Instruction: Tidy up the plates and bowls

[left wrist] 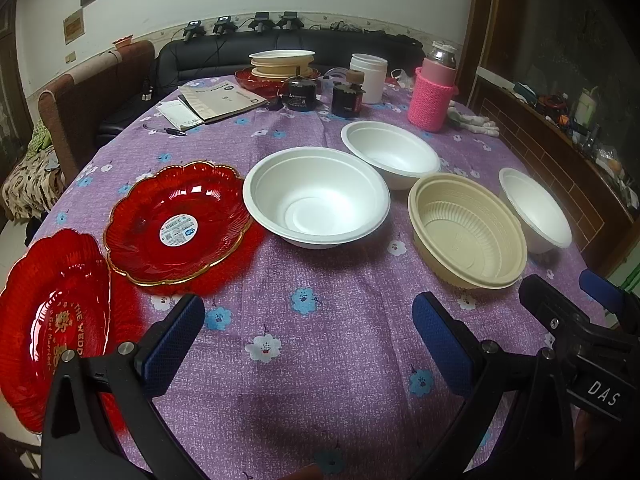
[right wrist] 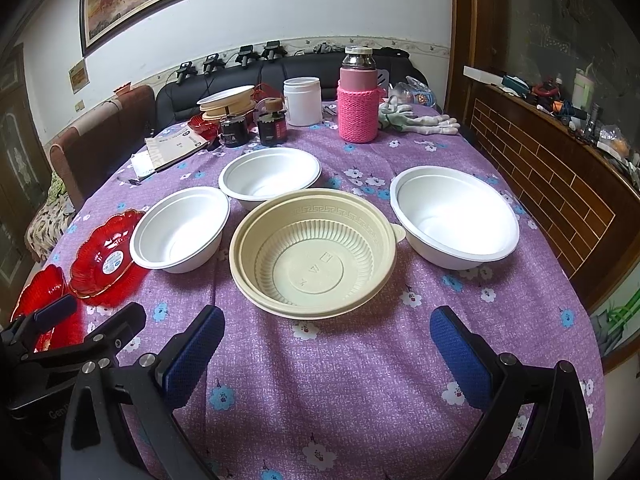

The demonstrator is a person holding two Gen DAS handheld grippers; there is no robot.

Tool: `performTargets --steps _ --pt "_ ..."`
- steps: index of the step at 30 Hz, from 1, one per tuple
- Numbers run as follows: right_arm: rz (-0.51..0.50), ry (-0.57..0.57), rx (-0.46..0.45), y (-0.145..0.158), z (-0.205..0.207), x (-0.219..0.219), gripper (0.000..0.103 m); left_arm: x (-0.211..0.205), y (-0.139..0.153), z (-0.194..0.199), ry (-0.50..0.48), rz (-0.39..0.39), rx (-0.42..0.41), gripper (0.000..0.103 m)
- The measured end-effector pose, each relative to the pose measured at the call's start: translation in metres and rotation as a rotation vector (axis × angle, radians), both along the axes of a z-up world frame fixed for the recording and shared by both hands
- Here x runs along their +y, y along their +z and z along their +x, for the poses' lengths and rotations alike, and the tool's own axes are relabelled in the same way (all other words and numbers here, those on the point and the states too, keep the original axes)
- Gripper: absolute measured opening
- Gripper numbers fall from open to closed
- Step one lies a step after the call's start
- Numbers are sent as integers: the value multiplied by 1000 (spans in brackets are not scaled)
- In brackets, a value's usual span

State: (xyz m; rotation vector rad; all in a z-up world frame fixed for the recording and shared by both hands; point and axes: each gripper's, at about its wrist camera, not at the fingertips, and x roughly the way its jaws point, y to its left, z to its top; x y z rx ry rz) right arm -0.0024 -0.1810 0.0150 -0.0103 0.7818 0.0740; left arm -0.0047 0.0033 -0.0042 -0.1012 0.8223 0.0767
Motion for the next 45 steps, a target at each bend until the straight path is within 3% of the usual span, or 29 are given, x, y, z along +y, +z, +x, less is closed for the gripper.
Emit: performTargets --steps 14,19,21,24,26,31,34,41,42,43,44,45 --pt "8 10 -5 1 -2 2 103 6 4 -10 10 -14 1 103" --pt "122 96 29 7 -4 9 103 44 33 -37 22 -65 -64 103" --pt "171 180 66 9 -2 23 103 74 48 -50 79 -70 -108 103" --pt "259 321 135 10 0 53 103 145 68 -76 269 -69 -149 103" --pt "346 415 186 9 3 76 103 190 69 -90 401 -75 -132 103" --pt "482 561 332 -8 10 149 100 268 37 -117 608 -96 -24 103" --pt "517 616 396 -18 13 185 93 281 12 -127 619 -110 42 103" --pt "496 595 541 -55 23 242 75 288 -21 -123 588 -160 114 102" --pt "487 589 553 -59 23 246 68 287 -26 -119 585 -158 129 90" --pt "475 587 561 -63 22 251 59 286 -30 -117 584 -152 149 60" --pt "456 585 569 -66 22 253 53 287 -36 -114 574 -139 177 41" --pt "426 580 580 -69 22 255 40 286 -41 -111 542 -151 199 23"
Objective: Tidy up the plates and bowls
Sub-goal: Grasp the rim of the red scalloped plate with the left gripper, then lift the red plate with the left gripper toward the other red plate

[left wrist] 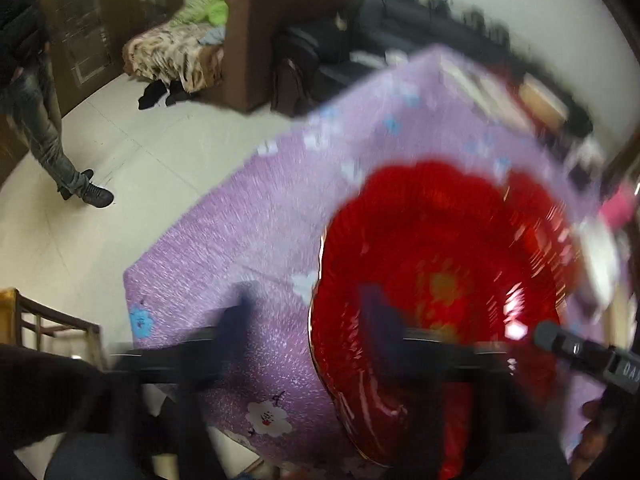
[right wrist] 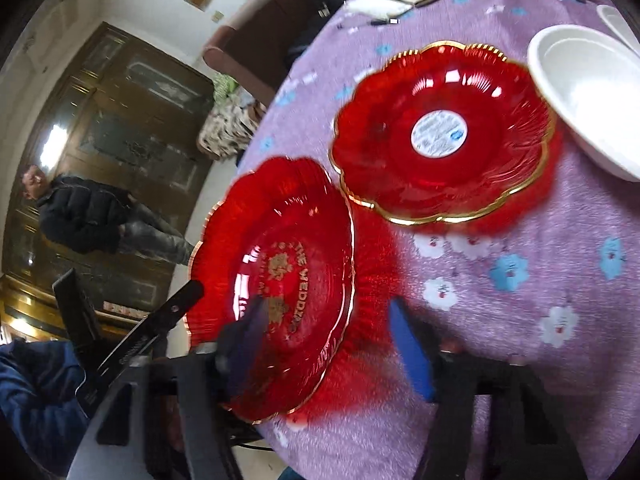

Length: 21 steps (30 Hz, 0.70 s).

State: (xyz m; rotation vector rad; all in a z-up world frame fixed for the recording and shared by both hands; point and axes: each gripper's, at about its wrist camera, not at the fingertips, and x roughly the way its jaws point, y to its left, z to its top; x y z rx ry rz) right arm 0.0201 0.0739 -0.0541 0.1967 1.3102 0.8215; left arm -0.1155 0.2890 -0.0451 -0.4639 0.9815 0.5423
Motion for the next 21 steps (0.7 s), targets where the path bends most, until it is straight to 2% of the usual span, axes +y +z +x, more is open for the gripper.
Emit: performTargets --steps 1,3,5,7,12,15,18,19,20,21 --pt "-25 2 5 -2 0 -1 24 -3 -2 2 -27 -26 -15 19" --pt "-65 2 -2 -7 -3 1 13 -11 2 2 -34 19 -18 18" --pt "-102 6 -42 0 -9 1 12 -10 5 0 -30 0 -42 17" --pt "-91 -3 -66 4 -8 2 12 -5 12 -2 -36 -14 -77 17" --pt "-61 -3 -125 32 -13 -1 12 2 33 -8 -51 18 -126 17" --pt "-68 13 -119 32 -21 4 12 7 25 -5 -62 18 -97 17" --pt "-92 17 -98 18 -24 9 13 10 8 0 -74 -3 -53 17" --pt "-93 16 -85 14 -24 8 16 11 3 2 -76 -10 -36 17" --pt "-102 17 -77 11 -25 10 17 12 -1 2 -79 -17 -29 18" --pt "-111 18 -69 8 -25 13 20 12 -2 1 -85 -21 -32 26"
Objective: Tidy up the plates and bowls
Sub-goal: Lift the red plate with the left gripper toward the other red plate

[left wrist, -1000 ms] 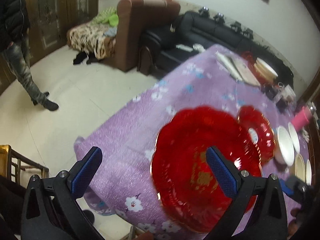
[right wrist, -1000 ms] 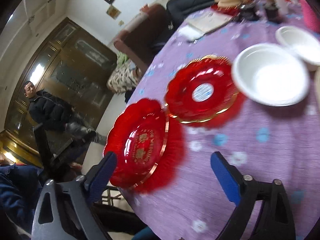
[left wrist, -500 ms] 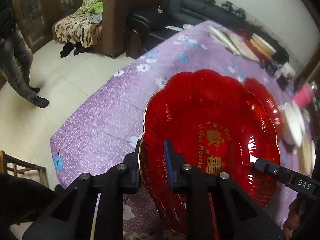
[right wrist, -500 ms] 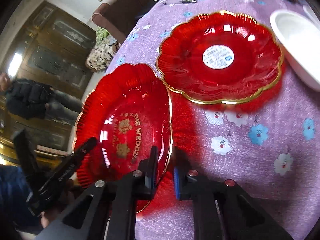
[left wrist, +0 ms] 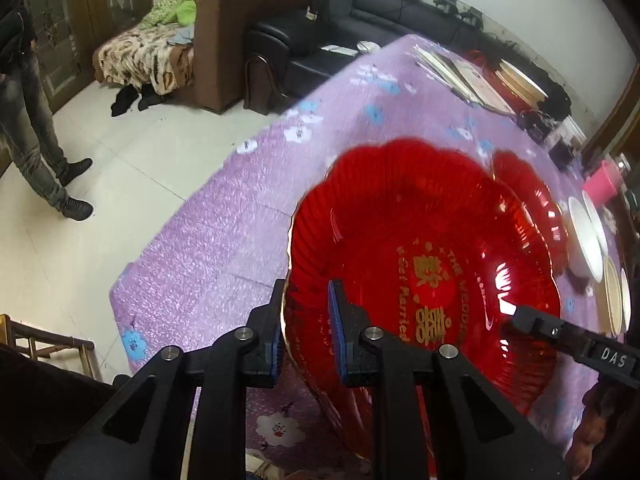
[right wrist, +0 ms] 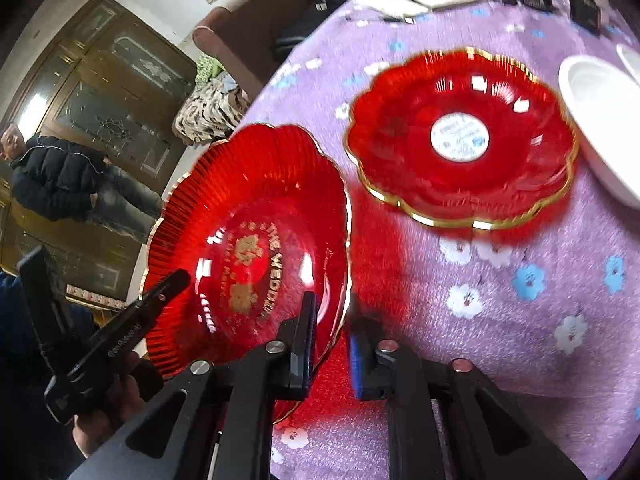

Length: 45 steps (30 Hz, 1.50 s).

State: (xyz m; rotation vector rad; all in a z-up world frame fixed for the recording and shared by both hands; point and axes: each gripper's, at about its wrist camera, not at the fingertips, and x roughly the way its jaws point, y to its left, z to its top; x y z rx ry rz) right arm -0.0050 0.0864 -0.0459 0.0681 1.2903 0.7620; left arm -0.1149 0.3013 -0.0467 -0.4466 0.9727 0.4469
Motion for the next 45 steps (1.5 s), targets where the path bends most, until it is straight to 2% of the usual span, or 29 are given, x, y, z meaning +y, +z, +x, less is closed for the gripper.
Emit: performTargets --steps 1,2,3,4,5,7,10,12,13,15,17,20,22,26,32,33,34,35,36,37,38,40,45 --pt "7 0 9 -1 0 -1 28 1 0 -2 2 -2 0 47" --pt "24 3 17 1 -1 -3 35 3 2 -5 6 -7 -8 58" --pt "35 5 15 3 -3 -5 55 7 6 -9 16 -22 -34 71" --pt "49 4 6 7 -4 -9 70 10 9 -13 29 -34 -48 74" --pt "68 -3 -8 14 -6 -16 72 14 13 -16 48 -37 -59 74" --pt "95 -20 -15 20 -6 -31 72 22 26 -18 85 -9 -79 74" --pt "137 -100 -29 31 -2 -69 73 23 53 -5 74 25 -126 74" --pt "169 -187 -20 32 8 -99 73 10 74 15 6 36 -163 76" --pt "180 -231 -6 32 14 -113 74 -1 85 33 -59 32 -185 81" --pt "222 -315 40 27 29 -140 74 -20 94 65 -128 44 -183 82" --pt "253 -361 76 23 44 -153 74 -39 90 107 -219 0 -122 81" --pt "273 -391 86 22 58 -165 74 -62 74 163 -284 -47 -33 81" --pt "279 -397 91 22 65 -164 74 -77 63 186 -301 -10 2 81" --pt "283 -402 104 16 72 -160 74 -79 40 211 -308 -48 72 81" --pt "271 -389 125 1 99 -138 64 -78 16 231 -294 -81 163 81" --pt "266 -393 130 -2 101 -137 61 -77 12 232 -291 -86 177 74" --pt "260 -394 131 -4 103 -134 54 -76 9 233 -287 -86 191 52" --pt "247 -388 125 -4 103 -133 49 -76 6 233 -285 -78 211 38" --pt "233 -381 121 -5 106 -129 33 -77 1 234 -294 -76 235 19" --pt "206 -375 114 -7 107 -126 18 -81 -1 236 -316 -83 238 19" --pt "188 -364 113 -9 108 -122 10 -85 1 236 -319 -56 231 19" --pt "156 -363 112 -14 108 -118 8 -89 4 234 -320 -27 232 18" --pt "159 -362 78 -6 103 -121 7 -84 20 225 -319 -25 182 17"
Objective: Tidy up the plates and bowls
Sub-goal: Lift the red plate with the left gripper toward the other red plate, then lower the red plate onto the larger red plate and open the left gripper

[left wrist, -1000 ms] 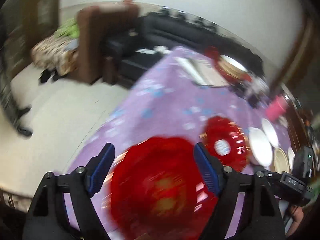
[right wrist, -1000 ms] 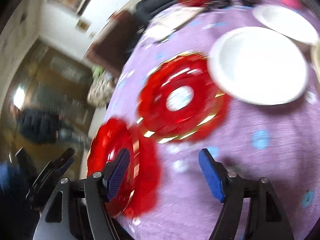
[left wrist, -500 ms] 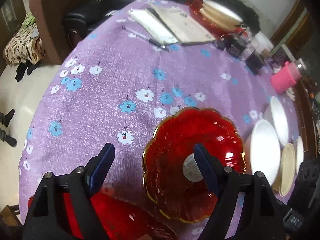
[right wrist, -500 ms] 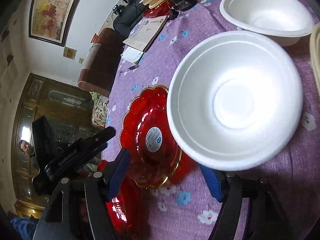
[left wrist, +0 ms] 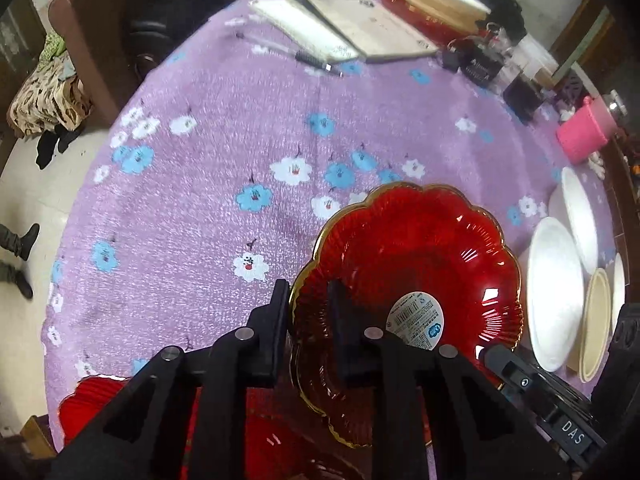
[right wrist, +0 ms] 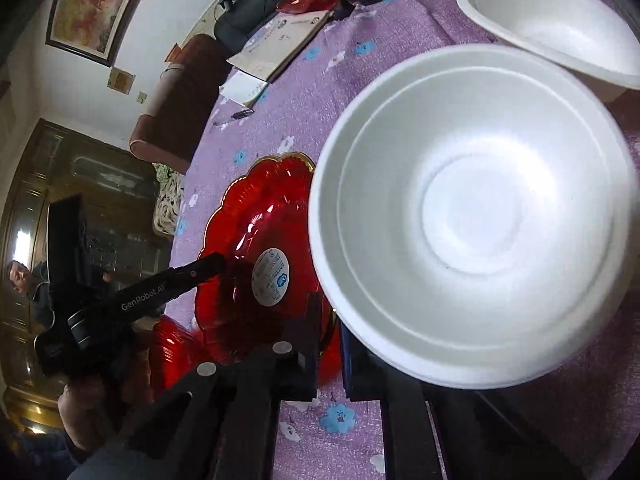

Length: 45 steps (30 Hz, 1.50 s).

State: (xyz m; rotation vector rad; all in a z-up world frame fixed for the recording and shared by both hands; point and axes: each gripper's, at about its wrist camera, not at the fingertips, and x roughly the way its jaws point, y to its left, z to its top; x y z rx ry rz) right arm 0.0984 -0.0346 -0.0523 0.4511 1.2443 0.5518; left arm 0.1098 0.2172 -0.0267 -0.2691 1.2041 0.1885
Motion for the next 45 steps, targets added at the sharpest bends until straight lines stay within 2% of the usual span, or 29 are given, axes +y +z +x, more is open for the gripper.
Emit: performTargets --steps 7,11,20,27,31,40,45 --pt "10 20 -89 34 -16 6 7 1 39 -25 17 50 -109 16" --pt "10 46 -150 55 -28 16 7 10 59 -44 48 53 -176 16" --pt "14 114 -263 94 -63 35 7 25 86 -97 122 72 -292 17" --pt "15 203 -296 95 -94 52 7 38 77 -149 216 58 -334 17" --pt "-2 241 -294 87 -107 61 7 38 64 -168 248 72 -324 17" --pt "-47 314 -295 69 -127 79 7 47 33 -193 299 73 -269 17" --pt "-67 340 -291 63 -131 88 7 52 31 -199 318 88 -267 17"
